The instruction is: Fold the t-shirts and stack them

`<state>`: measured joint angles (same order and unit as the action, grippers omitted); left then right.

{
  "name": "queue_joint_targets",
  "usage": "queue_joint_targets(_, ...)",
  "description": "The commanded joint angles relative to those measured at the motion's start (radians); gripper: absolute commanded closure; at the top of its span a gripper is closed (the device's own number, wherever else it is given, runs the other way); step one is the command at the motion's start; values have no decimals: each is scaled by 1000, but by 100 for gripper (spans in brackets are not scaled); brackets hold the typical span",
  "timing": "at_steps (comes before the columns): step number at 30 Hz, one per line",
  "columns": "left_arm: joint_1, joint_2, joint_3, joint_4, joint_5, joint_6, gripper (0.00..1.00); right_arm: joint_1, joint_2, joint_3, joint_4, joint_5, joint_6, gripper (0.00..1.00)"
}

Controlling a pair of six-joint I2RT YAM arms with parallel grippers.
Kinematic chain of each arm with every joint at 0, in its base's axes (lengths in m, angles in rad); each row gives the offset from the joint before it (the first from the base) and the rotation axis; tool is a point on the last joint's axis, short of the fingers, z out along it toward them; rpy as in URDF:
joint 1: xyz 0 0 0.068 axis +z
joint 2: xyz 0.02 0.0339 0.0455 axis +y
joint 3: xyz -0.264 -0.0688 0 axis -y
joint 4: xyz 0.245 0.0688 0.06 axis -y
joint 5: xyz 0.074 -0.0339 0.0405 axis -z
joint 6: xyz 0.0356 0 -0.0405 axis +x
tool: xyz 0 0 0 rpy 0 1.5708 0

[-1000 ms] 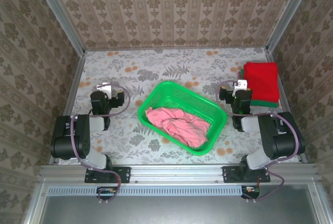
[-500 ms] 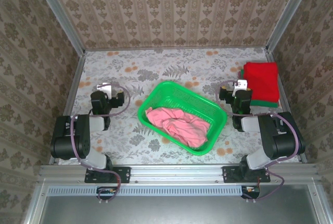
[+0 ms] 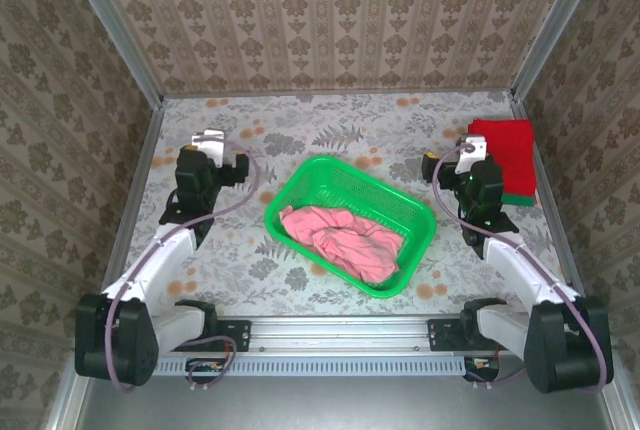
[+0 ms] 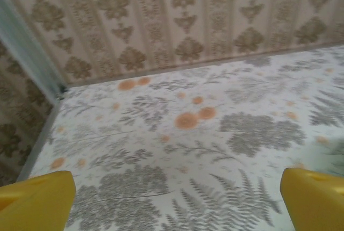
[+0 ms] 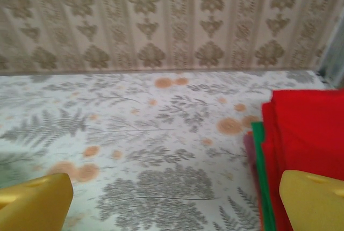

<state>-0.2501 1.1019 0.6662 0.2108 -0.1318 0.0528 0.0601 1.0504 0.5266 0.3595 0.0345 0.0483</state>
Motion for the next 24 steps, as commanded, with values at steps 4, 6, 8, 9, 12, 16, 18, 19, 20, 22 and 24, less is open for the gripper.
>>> queue_joint_targets(4, -138, 26, 140, -438, 139, 46, 0, 5, -68, 94, -305, -310, 30, 0)
queue_joint_targets(6, -173, 67, 172, -511, 171, 66, 0, 6, -59, 130, -349, -279, 148, 0)
queue_joint_targets(8, -196, 107, 186, -540, 217, 80, 0, 6, -38, 183, -437, -191, 283, 0)
queue_joint_targets(9, -199, 128, 195, -552, 237, 80, 0, 7, -24, 216, -502, -156, 342, 0)
queue_joint_targets(12, -198, 213, 232, -600, 283, 76, 0, 6, -7, 235, -521, -163, 397, 0)
queue_joint_targets(16, -198, 344, 313, -646, 299, 69, 1, 3, 45, 244, -478, -280, 399, 0)
queue_joint_targets(18, -198, 406, 365, -670, 299, 63, 9, 7, 72, 265, -499, -292, 387, 0)
queue_joint_targets(19, -198, 431, 386, -680, 306, 63, 14, 7, 80, 273, -509, -292, 377, 0)
queue_joint_targets(20, -198, 460, 411, -689, 320, 64, 21, 10, 87, 278, -518, -290, 366, 0)
queue_joint_targets(22, -199, 506, 461, -715, 378, 77, 38, 10, 89, 284, -528, -283, 344, 0)
queue_joint_targets(24, -199, 551, 507, -747, 408, 84, 50, 11, 88, 289, -542, -269, 324, 0)
